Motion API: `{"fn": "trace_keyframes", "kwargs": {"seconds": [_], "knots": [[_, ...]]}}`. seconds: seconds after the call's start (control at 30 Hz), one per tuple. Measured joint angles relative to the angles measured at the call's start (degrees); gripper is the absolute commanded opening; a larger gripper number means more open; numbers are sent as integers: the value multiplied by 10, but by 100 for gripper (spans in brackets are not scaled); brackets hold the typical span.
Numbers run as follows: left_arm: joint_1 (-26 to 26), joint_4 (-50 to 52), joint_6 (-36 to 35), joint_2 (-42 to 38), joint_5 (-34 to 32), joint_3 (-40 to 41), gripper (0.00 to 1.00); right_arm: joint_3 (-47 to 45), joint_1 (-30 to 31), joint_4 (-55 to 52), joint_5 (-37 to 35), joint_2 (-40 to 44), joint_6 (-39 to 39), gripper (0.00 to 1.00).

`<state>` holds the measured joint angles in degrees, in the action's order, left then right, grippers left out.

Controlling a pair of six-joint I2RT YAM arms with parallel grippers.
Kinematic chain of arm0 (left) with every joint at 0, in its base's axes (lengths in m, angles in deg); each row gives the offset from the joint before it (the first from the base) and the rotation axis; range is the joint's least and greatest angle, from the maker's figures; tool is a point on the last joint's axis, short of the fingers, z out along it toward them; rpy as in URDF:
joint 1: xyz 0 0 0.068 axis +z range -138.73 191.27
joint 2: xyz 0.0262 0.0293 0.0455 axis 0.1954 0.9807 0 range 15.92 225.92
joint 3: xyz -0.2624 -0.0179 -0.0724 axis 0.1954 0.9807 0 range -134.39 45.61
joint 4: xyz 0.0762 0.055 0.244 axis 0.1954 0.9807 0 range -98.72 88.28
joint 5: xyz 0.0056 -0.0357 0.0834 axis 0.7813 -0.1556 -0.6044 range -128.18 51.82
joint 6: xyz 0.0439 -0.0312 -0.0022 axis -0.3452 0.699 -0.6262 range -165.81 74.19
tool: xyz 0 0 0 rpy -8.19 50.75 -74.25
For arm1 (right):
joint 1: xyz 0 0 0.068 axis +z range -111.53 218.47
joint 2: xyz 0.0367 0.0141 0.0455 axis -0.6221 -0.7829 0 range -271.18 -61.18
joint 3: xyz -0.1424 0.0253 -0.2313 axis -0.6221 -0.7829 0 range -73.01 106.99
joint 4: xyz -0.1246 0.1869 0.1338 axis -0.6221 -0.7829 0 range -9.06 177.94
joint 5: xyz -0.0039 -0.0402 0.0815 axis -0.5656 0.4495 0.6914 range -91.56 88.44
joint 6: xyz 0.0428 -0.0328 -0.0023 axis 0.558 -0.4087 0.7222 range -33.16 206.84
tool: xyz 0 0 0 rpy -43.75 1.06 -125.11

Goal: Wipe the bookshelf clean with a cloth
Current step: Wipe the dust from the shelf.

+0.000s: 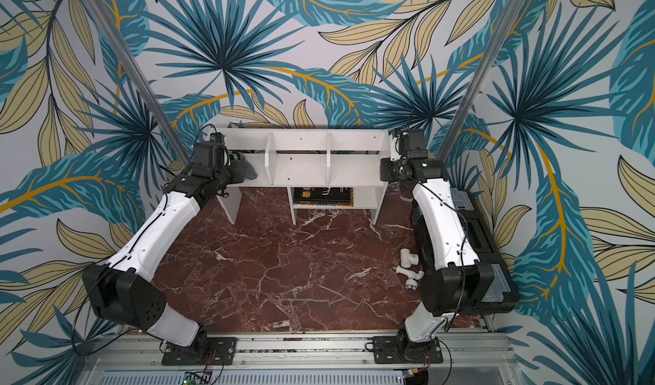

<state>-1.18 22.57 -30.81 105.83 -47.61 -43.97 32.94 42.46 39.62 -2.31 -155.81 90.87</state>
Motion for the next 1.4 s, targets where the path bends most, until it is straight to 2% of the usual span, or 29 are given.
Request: {"fn": "trace_keyframes", "kwargs": {"seconds": [0.13,0.33,0.5,0.63,0.8,0.93,1.17,1.4], "knots": [[-4,12,-5,38,14,-52,0,-2,0,2,0,0,0,0],[-2,37,-6,135,30,-209,0,-3,-2,5,5,1,-2,0],[4,83,-4,165,48,-300,0,-3,-2,5,6,1,-2,0],[13,97,-9,169,19,-343,0,-3,-2,5,8,1,-2,0],[29,94,-24,148,-53,-340,0,-3,-2,5,8,1,-2,0],[36,75,-32,113,-81,-289,0,-4,-2,8,8,1,-4,0],[28,21,-21,65,-42,-137,0,-7,-3,13,10,1,-4,0],[3,-15,1,57,-26,-43,0,-7,-3,14,12,1,-6,0]]}}
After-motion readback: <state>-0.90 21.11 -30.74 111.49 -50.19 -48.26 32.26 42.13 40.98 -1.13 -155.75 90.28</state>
